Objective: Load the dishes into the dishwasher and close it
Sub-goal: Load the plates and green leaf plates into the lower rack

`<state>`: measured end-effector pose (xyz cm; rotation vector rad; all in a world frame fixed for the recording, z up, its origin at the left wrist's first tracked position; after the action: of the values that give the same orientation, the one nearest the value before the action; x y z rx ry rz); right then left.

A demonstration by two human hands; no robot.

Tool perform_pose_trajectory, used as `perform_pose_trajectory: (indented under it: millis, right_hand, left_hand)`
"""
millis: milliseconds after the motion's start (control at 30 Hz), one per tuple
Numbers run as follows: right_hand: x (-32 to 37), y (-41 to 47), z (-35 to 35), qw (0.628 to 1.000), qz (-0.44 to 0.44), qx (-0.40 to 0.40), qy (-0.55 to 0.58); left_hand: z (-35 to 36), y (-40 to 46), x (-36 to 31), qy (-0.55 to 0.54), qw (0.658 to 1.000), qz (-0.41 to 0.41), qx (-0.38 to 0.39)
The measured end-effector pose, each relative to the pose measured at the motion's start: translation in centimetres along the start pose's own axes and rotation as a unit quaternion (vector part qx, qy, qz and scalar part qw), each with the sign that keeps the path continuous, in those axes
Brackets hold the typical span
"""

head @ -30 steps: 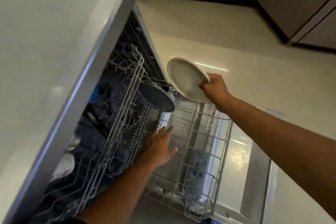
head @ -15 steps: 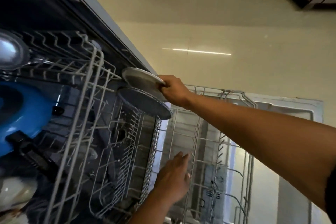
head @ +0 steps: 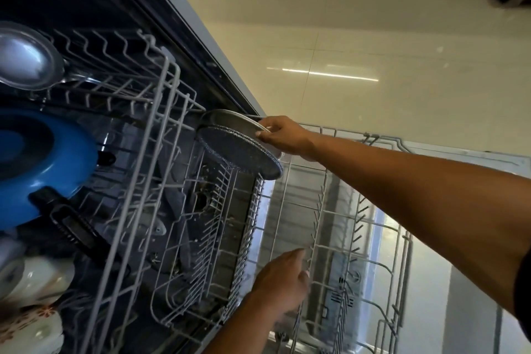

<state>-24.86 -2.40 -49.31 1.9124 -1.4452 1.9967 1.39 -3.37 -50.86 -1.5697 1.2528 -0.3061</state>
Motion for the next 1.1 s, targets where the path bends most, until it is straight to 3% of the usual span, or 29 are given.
perform_pose_trajectory:
  millis: [167,400,567,733,900,1100]
  right_hand:
    - [2.8,-3.8,-2.0,0.999,0.002,-0.031,-0.012]
    - [11.1,-15.7,-2.9,0.988,-0.047,-0.066,-0.128]
    - [20.2,-28.7,-4.4,0.982,-0.089,-0.060,-0.157]
    - [31.9,-43.2,-3.2,0.983,-0.166,-0.022,-0.068]
    - [42.1,-52.1,6.8,0.961,-0.267,-0.006,-0.072]
    - [49.9,-55.6,26.7,0.933,-0.330,0.076,-0.125]
  left_hand:
    - [-4.0,-1.7,-2.3,-0.068,0.996,-0.007,-0.056]
    - [-13.3,-10.0,-11.4,-0.078,0.966,0.062,-0.238]
    - [-17.4,-24.4,-19.0,-0.032,0.912,0.150,-0.380]
    - [-18.0,-42.3,-20.9,-0.031,0.846,0.259,-0.465]
    - [-17.2,-57.9,-13.8,0.009,0.800,0.197,-0.566]
    - [-13.3,-73.5,4.5,0.008,0.752,-0.009,-0.659]
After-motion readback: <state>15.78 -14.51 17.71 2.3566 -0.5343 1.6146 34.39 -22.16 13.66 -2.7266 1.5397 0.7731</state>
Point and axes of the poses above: each hand's wrist, its own y-axis towards the middle knuckle, its own z-axis out of the palm, x = y × z, the point moved 3 cm from there along y, towards the middle knuckle, and after that the axes turned 5 degrees about z, right-handed, at the moved point
